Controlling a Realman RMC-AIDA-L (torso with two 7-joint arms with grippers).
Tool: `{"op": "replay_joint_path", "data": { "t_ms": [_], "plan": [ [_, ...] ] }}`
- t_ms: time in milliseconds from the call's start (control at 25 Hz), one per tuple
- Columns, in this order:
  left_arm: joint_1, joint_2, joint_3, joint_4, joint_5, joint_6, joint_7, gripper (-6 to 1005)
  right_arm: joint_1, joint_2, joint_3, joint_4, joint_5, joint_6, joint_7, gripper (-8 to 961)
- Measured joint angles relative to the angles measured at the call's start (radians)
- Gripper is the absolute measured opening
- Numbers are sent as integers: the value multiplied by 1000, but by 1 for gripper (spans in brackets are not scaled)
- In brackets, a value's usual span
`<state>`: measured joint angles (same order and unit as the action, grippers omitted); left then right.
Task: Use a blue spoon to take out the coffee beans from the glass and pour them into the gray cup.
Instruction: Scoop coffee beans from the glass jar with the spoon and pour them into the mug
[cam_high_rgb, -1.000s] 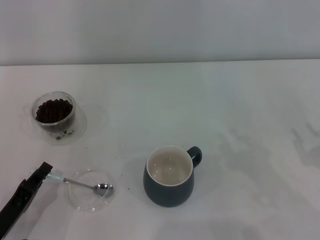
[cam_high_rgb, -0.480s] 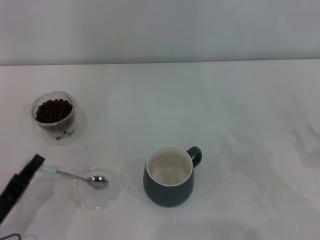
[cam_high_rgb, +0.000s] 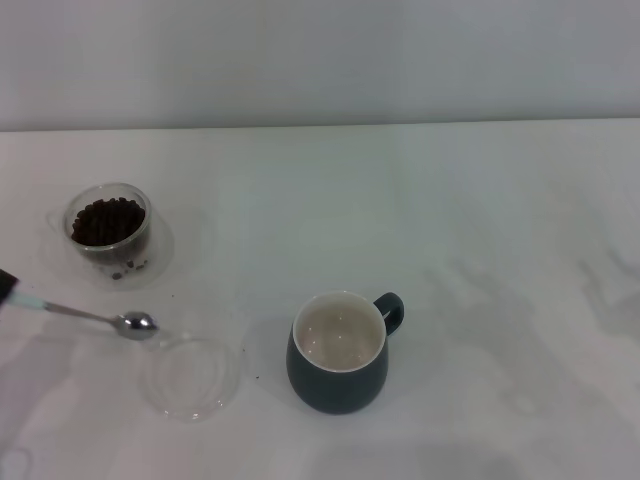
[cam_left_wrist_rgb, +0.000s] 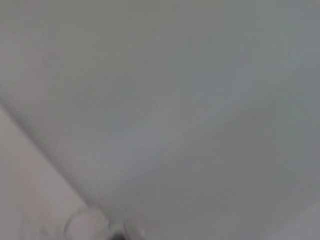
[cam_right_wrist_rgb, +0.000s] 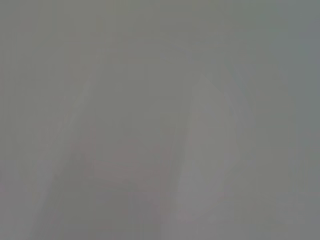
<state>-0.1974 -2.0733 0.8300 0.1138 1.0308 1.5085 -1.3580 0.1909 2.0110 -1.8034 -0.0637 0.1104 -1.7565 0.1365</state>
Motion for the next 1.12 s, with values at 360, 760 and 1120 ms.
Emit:
{"op": "replay_joint_path", "data": {
  "t_ms": [360, 760, 1120],
  "plan": [
    [17, 34, 0, 169, 6, 0, -93, 123, 8, 1, -9, -5, 0, 0, -13, 409],
    [-43, 137, 6, 200, 14, -21, -207, 124, 16, 2, -30, -18, 0, 4, -24, 410],
    [-120, 190, 8, 256, 109, -104, -310, 125, 25, 2, -33, -28, 0, 25, -56, 411]
  ]
}}
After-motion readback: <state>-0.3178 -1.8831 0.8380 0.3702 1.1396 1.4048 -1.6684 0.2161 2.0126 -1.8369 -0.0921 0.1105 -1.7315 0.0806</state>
